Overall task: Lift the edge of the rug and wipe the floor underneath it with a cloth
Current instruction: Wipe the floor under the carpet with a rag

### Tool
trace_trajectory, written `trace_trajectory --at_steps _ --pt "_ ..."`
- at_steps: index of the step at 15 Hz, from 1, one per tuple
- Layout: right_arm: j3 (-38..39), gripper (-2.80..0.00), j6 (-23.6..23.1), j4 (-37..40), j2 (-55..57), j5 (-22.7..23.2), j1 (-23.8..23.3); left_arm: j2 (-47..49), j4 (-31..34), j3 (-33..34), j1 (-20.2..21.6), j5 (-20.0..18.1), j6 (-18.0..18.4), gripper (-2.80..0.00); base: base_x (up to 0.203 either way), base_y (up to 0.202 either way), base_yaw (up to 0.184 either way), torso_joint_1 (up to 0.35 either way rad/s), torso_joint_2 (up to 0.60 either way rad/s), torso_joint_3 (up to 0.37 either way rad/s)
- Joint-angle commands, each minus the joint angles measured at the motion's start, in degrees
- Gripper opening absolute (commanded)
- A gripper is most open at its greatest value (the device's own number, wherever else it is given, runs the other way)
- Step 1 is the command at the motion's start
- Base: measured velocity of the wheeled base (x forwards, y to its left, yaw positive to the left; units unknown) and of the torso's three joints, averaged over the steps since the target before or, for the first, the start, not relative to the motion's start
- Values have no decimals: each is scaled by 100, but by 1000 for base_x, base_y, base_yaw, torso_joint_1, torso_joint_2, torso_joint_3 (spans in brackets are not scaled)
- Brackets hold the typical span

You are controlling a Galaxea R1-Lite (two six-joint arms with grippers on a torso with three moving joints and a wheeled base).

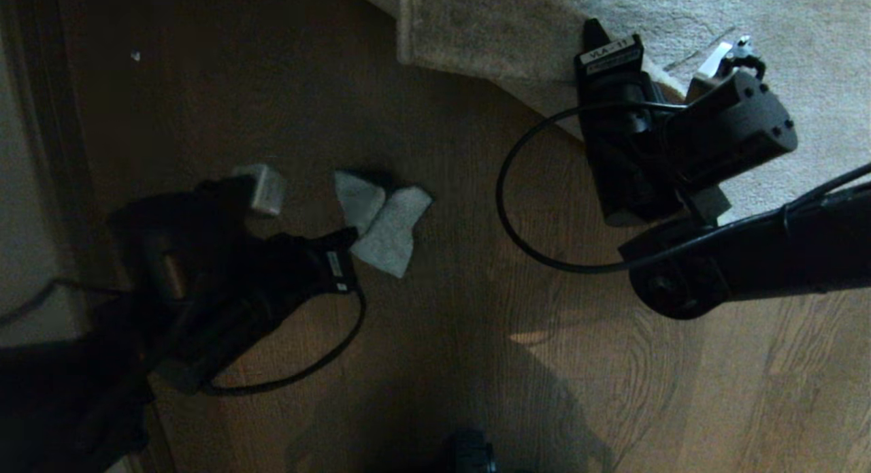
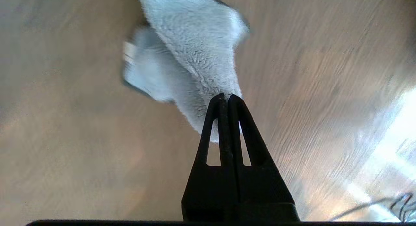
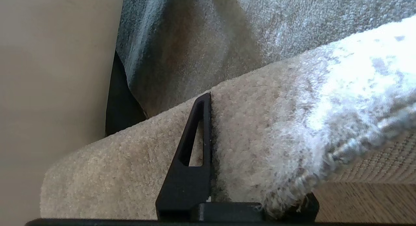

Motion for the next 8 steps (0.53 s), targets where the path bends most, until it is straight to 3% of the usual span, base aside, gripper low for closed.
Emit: trace_trajectory --at_steps 1,4,8 --pt "6 -280 31 -277 7 -9 28 -594 -34 561 59 5 -13 -280 0 0 0 0 0 0" --pt "15 -280 26 -277 22 -9 24 -965 -29 1119 68 -1 -14 -280 0 0 0 0 0 0" --pt "15 -280 31 -277 16 -9 19 -984 -25 1331 -3 -37 -14 -280 0 0 0 0 0 0"
